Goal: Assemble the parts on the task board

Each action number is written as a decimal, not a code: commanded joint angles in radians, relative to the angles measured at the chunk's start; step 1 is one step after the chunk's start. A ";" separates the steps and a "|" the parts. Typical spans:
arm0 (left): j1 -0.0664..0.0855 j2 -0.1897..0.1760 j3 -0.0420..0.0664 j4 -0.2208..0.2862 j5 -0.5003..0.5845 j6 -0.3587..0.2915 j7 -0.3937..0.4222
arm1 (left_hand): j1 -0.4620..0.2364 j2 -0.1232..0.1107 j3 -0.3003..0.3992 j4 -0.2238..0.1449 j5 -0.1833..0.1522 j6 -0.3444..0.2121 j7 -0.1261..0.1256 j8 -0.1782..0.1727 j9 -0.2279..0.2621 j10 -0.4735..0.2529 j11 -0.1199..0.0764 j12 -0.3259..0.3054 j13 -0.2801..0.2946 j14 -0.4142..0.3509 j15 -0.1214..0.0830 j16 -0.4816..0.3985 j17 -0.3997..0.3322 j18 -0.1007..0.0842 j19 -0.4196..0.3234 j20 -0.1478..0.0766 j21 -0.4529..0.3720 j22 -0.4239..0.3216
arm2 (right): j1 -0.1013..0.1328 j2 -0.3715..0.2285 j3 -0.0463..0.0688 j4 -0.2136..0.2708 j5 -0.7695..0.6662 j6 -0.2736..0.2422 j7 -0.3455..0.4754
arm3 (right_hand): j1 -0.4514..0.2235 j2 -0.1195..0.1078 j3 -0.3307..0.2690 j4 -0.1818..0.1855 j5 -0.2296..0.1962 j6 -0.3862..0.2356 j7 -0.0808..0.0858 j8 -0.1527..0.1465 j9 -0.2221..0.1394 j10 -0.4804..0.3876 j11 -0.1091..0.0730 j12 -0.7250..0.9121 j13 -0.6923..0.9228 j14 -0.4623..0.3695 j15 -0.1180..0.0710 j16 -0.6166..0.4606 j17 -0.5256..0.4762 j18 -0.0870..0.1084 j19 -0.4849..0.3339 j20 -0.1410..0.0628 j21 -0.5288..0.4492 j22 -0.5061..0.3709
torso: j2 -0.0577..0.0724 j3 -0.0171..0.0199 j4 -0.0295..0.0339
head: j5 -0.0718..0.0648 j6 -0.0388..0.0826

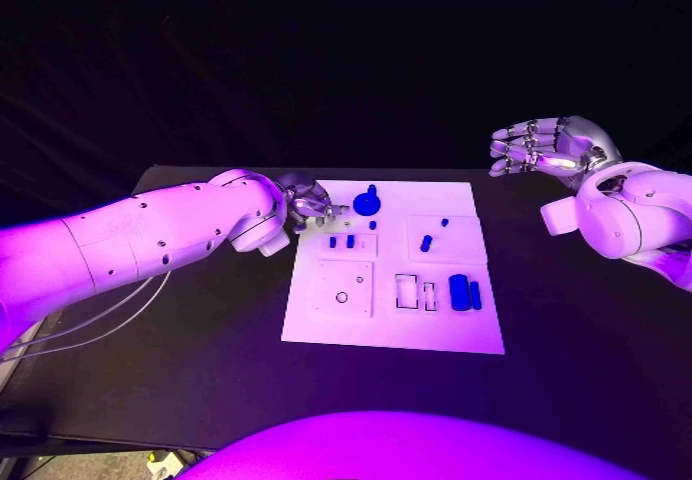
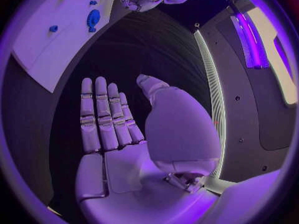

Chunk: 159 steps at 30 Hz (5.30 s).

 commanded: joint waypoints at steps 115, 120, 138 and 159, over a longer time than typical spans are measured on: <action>-0.001 0.320 -0.035 -0.341 -0.609 0.107 0.337 | 0.346 -0.031 0.176 -0.245 -0.011 0.062 0.063 -0.493 -0.232 -0.090 0.104 -0.580 -0.395 -0.276 0.091 -0.039 -0.451 0.058 -0.249 0.089 -0.136 -0.043 | -0.003 0.023 0.001 -0.003 -0.062 -0.002 0.010 | 0.040 -0.003 0.079 -0.052 0.005 0.022 0.026 -0.029 -0.017 0.024 -0.008 -0.026 -0.042 0.019 -0.008 -0.030 -0.014 0.027 0.024 -0.002 0.002 -0.047 | 0.001 0.0001 -0.0015 | -0.045 0.026; -0.001 0.320 -0.035 -0.341 -0.609 0.109 0.337 | 0.335 -0.038 0.173 -0.243 -0.011 0.051 0.059 -0.510 -0.232 -0.108 0.114 -0.603 -0.401 -0.282 0.099 -0.038 -0.462 0.058 -0.252 0.096 -0.138 -0.044 | -0.003 0.024 0.001 -0.004 -0.063 -0.002 0.010 | 0.037 -0.003 0.080 -0.051 0.005 0.022 0.026 -0.029 -0.017 0.024 -0.008 -0.026 -0.042 0.019 -0.008 -0.031 -0.014 0.027 0.024 -0.002 0.002 -0.048 | 0.001 0.0001 -0.0013 | -0.045 0.027; -0.001 0.312 -0.035 -0.342 -0.615 0.121 0.322 | 0.332 -0.042 0.171 -0.245 -0.009 0.051 0.061 -0.520 -0.229 -0.111 0.117 -0.611 -0.399 -0.282 0.102 -0.034 -0.466 0.059 -0.251 0.100 -0.138 -0.044 | -0.003 0.023 0.001 -0.004 -0.061 0.001 0.011 | 0.036 -0.003 0.081 -0.051 0.005 0.023 0.026 -0.029 -0.017 0.025 -0.008 -0.026 -0.042 0.019 -0.008 -0.031 -0.014 0.027 0.024 -0.002 0.002 -0.049 | 0.002 0.0008 -0.0014 | -0.045 0.022; -0.002 0.301 -0.034 -0.334 -0.619 0.127 0.315 | 0.322 -0.055 0.160 -0.246 -0.007 0.037 0.056 -0.547 -0.226 -0.168 0.134 -0.644 -0.403 -0.296 0.117 -0.032 -0.493 0.059 -0.253 0.112 -0.145 -0.050 | -0.003 0.023 0.001 -0.006 -0.058 0.004 0.012 | 0.035 -0.003 0.082 -0.051 0.005 0.025 0.026 -0.029 -0.017 0.026 -0.008 -0.026 -0.043 0.020 -0.008 -0.031 -0.014 0.027 0.025 -0.002 0.002 -0.050 | 0.002 0.0003 -0.0012 | -0.044 0.021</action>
